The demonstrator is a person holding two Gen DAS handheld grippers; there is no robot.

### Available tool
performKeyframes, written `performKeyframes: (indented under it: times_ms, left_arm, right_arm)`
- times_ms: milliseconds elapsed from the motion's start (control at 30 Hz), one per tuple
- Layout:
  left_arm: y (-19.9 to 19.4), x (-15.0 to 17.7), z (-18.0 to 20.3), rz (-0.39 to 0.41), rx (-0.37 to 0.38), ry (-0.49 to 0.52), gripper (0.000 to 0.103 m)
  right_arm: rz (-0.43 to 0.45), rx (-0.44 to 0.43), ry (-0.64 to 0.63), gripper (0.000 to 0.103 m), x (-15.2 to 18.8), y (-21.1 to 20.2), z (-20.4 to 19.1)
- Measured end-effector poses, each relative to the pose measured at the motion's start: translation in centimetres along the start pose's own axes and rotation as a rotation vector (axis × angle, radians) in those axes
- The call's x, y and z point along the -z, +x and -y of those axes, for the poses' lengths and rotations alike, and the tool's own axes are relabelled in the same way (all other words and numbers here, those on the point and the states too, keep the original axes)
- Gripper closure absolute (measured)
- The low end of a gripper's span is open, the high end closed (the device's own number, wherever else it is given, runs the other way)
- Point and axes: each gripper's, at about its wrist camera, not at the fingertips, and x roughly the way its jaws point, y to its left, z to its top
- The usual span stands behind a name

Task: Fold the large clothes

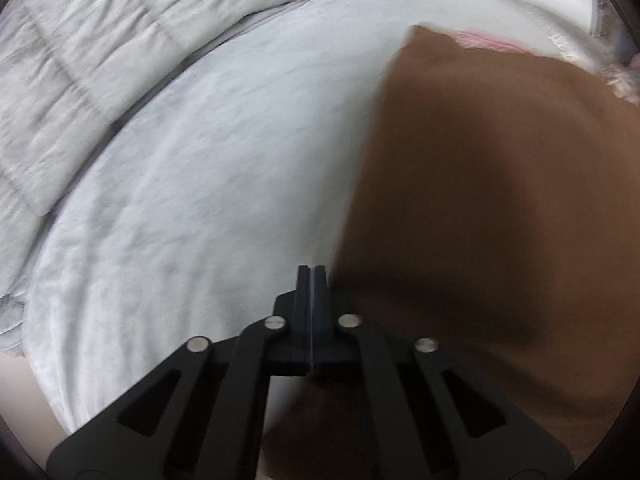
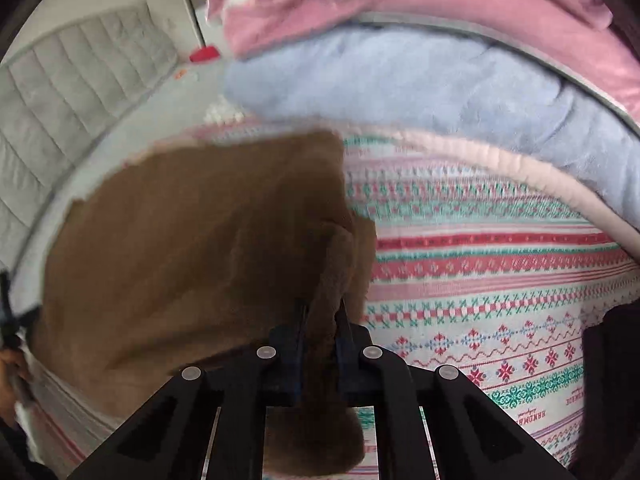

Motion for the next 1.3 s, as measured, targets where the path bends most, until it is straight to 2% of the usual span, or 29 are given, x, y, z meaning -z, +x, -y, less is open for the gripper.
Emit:
performKeyframes:
  times_ms: [67, 100, 133, 167, 200, 267, 400, 433, 500, 533, 600, 700, 733, 767, 867, 933, 1000, 1100, 1167, 1200, 1233, 1267, 1300]
  left_arm:
    - [0.8, 0.2, -1.3, -0.037, 0.048, -0.037, 0.103]
    - [0.4, 0.0, -1.9, -0.028, 0.077, -0.049, 0.103]
    - [-0.3, -0.3, -2.6, -0.013, 0.106, -0.063, 0.103]
    - [-1.1, -0.7, -3.3, 0.006, 0.135, -0.091, 0.103]
    - [-2.1, -1.0, -4.2, 0.026, 0.169, -0.128, 0.103]
    - [-4.2, -1.5, -5.4, 0.052, 0.230, -0.158, 0.101]
    - [-8.6, -1.3, -5.2, 0.088, 0.301, -0.182, 0.089]
    - [-9.9, -0.9, -4.1, 0.094, 0.330, -0.161, 0.086]
    - [-12.8, 0.3, -1.1, 0.117, 0.394, -0.063, 0.073]
    - [-14.2, 1.1, 0.8, 0.132, 0.419, 0.002, 0.070]
    - [-16.7, 3.2, 5.4, 0.156, 0.480, 0.128, 0.063]
    - [-17.5, 5.0, 9.4, 0.133, 0.569, 0.194, 0.063]
    - [-17.5, 5.5, 10.6, 0.124, 0.588, 0.200, 0.063]
    - [-17.2, 6.0, 11.7, 0.121, 0.597, 0.208, 0.063]
    - [-15.4, 7.3, 13.7, 0.121, 0.571, 0.235, 0.062]
    - [-14.6, 7.8, 14.0, 0.111, 0.557, 0.238, 0.062]
    - [-13.6, 7.5, 13.2, 0.092, 0.566, 0.201, 0.062]
    - [-13.5, 7.4, 12.8, 0.082, 0.567, 0.175, 0.062]
    - [-13.5, 7.5, 12.9, 0.085, 0.564, 0.174, 0.062]
    - [-13.6, 7.6, 12.9, 0.089, 0.562, 0.176, 0.062]
    - [-13.6, 7.6, 13.1, 0.093, 0.560, 0.179, 0.062]
    - [-13.6, 7.8, 13.1, 0.106, 0.553, 0.188, 0.062]
    - [-13.6, 7.9, 13.2, 0.116, 0.539, 0.196, 0.062]
  right_arm:
    - [-0.088, -0.023, 0.059, 0.093, 1.6, 3.5, 1.9]
    - [-0.077, -0.080, 0.121, 0.093, 1.9, 4.0, 2.9]
    - [-0.071, -0.101, 0.158, 0.093, 1.8, 3.8, 3.4]
    - [-0.056, -0.087, 0.163, 0.092, 1.6, 3.0, 3.5]
    - [-0.016, -0.025, 0.129, 0.092, 1.3, 1.9, 2.9]
    - [0.004, 0.039, 0.110, 0.088, 1.3, 0.8, 2.4]
    - [0.039, 0.036, 0.181, 0.084, 1.8, -2.9, 2.6]
    - [0.056, 0.034, 0.177, 0.080, 1.7, -3.9, 2.3]
    - [0.075, 0.014, 0.203, 0.068, 2.6, -5.9, 1.5]
    - [0.065, -0.007, 0.225, 0.058, 3.5, -6.2, 1.2]
    - [-0.002, -0.083, 0.254, 0.055, 5.5, -5.5, 0.3]
    - [-0.060, -0.085, 0.318, 0.054, 7.9, -3.3, 1.5]
    - [-0.067, -0.074, 0.341, 0.051, 8.3, -2.9, 2.2]
    - [-0.068, -0.075, 0.366, 0.039, 8.5, -2.7, 2.8]
    - [-0.077, -0.167, 0.516, 0.031, 9.7, -2.4, 5.6]
    - [-0.123, -0.277, 0.647, 0.031, 10.8, -1.4, 7.2]
    - [-0.140, -0.383, 0.765, 0.031, 11.7, -1.2, 8.1]
    - [-0.158, -0.516, 0.807, 0.031, 11.8, -0.4, 7.2]
    - [-0.168, -0.570, 0.865, 0.032, 12.2, 1.1, 6.2]
    - [-0.149, -0.581, 0.920, 0.037, 12.3, 1.9, 6.1]
    - [-0.129, -0.567, 0.929, 0.063, 12.1, 1.9, 6.1]
    - [-0.103, -0.530, 0.905, 0.078, 11.5, 1.5, 6.0]
    - [-0.041, -0.471, 0.796, 0.081, 9.7, 0.2, 5.4]
